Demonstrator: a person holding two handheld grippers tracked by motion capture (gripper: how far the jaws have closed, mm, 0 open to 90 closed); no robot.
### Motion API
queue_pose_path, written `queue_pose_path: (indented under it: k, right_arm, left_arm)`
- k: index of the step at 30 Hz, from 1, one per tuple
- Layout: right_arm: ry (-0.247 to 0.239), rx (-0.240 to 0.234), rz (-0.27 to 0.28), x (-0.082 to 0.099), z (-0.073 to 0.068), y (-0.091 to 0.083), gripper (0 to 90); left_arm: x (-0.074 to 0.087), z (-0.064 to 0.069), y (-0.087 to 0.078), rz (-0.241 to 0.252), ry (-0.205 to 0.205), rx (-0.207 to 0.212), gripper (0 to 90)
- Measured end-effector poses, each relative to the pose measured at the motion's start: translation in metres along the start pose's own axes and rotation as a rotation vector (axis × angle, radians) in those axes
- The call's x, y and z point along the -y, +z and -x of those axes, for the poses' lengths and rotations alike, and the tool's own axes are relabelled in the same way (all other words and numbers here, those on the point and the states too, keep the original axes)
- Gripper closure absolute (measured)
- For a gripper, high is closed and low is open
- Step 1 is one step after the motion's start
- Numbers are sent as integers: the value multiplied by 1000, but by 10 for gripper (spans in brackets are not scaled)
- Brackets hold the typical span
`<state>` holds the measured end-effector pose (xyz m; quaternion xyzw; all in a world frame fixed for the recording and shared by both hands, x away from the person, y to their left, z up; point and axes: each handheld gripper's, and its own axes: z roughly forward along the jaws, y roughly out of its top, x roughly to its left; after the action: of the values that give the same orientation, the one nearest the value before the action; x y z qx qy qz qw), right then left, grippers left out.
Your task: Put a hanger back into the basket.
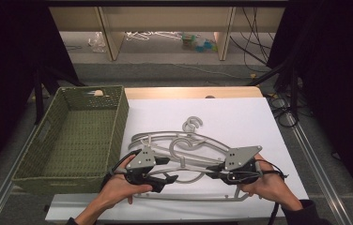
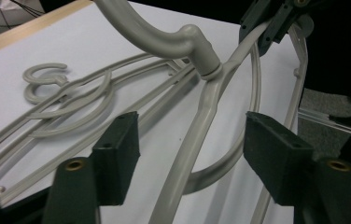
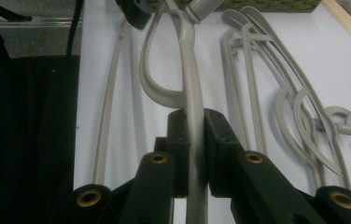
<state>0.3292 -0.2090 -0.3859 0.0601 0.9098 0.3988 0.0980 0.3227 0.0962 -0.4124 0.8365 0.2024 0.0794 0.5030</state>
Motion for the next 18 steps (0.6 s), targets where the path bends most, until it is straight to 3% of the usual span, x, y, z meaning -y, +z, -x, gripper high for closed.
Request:
queue_pose_path:
  k: [1, 9, 13, 16, 18]
  right_arm:
    - [0, 0, 0, 0, 0, 0, 821]
    - [-28, -10, -1, -4, -4, 3, 821]
    - [-43, -18, 1, -5, -6, 4, 820]
    - [-51, -17, 1, -5, -6, 5, 820]
    - [-53, -33, 3, -4, -7, 5, 817]
  left_arm:
    - [0, 0, 0, 0, 0, 0, 455]
    - [-1, 3, 6, -59, 78, 34, 596]
    - [-2, 7, 7, -60, 106, 51, 730]
    - [-3, 7, 6, -81, 151, 59, 750]
    - [-4, 8, 5, -84, 150, 64, 761]
